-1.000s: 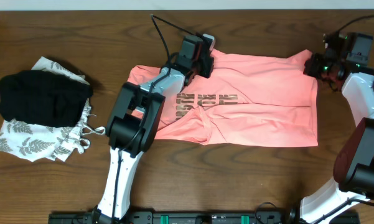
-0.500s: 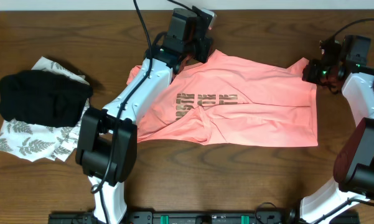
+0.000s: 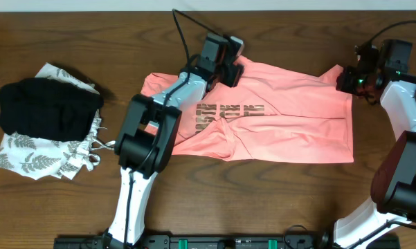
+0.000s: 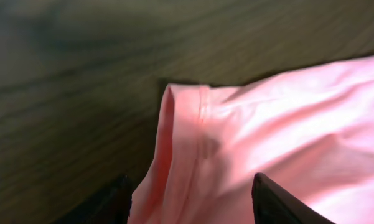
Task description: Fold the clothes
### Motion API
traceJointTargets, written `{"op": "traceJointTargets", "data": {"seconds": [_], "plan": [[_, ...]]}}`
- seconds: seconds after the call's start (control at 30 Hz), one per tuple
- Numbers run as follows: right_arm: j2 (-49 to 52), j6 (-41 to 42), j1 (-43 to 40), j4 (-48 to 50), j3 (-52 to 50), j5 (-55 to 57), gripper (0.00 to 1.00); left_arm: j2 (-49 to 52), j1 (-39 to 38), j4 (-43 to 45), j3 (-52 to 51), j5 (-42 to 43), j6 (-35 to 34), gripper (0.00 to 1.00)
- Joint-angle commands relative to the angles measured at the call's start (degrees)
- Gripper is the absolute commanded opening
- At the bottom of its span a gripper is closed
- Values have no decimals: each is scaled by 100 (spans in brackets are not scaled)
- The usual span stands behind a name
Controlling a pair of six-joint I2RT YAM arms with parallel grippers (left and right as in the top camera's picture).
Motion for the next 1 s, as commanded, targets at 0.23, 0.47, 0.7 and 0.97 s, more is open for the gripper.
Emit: {"op": "traceJointTargets", "data": {"seconds": [0.23,0.47,0.7,0.97], "plan": [[-120,-87,79,-4,-4,-15,1,282,9,216,22,-28,393,59],[-120,-85,79,-9,-4,0,1,455,2,177,22,-22,391,39],[-120,-85,79,-15,-4,-2,1,404,4,-4,74,-24,391,6],[-122,-85,76,-26,-4,20,1,-90,11,-778,402,-31,393,6]]}}
